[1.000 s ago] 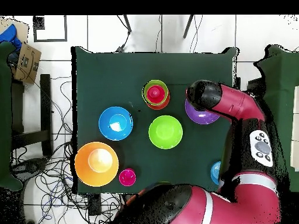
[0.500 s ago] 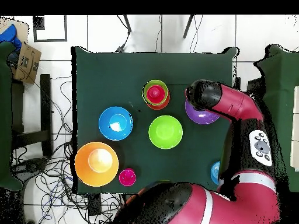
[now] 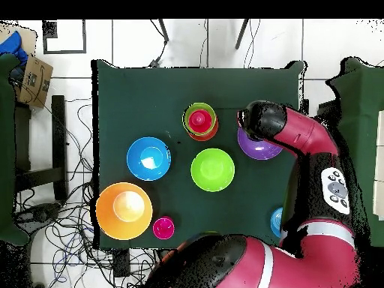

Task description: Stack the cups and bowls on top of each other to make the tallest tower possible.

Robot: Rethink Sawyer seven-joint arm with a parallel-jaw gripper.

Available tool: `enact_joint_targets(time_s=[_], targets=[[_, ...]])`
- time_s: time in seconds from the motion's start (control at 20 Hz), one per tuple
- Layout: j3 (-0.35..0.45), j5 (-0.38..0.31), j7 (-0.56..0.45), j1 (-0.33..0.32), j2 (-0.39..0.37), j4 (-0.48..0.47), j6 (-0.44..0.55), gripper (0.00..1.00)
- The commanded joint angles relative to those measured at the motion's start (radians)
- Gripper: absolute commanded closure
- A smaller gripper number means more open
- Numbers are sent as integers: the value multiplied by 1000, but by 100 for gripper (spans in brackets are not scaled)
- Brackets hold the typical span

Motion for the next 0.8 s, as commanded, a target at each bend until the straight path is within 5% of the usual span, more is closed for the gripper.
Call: enact_joint_targets(time_s=[0.05, 0.8], targets=[[87, 45, 161, 13, 49, 80, 106, 0], [93, 24, 147, 0, 113, 117, -31, 0]])
